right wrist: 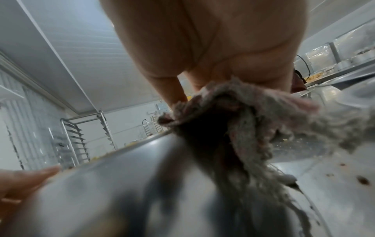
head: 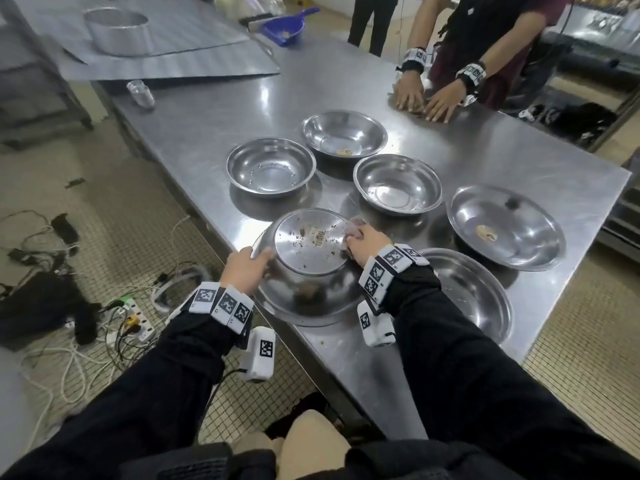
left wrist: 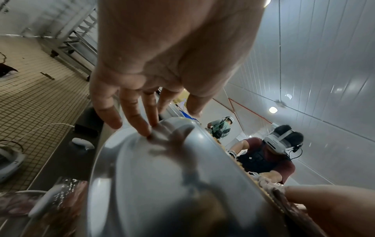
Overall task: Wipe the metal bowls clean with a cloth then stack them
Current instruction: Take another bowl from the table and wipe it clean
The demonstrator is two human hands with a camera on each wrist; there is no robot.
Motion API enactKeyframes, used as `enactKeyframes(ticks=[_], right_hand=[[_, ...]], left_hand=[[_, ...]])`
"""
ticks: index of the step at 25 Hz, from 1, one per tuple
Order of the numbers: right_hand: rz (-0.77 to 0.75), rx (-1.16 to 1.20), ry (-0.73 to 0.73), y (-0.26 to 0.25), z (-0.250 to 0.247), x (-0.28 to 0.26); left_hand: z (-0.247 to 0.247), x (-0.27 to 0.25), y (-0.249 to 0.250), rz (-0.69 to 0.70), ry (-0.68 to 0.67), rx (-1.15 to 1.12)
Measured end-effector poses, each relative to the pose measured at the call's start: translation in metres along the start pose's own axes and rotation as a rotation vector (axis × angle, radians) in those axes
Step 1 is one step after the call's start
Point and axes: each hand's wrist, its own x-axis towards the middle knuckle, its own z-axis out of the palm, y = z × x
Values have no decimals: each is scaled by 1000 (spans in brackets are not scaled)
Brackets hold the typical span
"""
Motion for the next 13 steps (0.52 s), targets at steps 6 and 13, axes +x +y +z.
enactKeyframes(ticks=[6, 13], right_hand=[[-10, 49, 31, 24, 32, -37], [-15, 79, 150, 32, 40, -69]], left_hand=[[6, -24, -43, -57, 30, -172], [13, -36, -52, -234, -53, -454]])
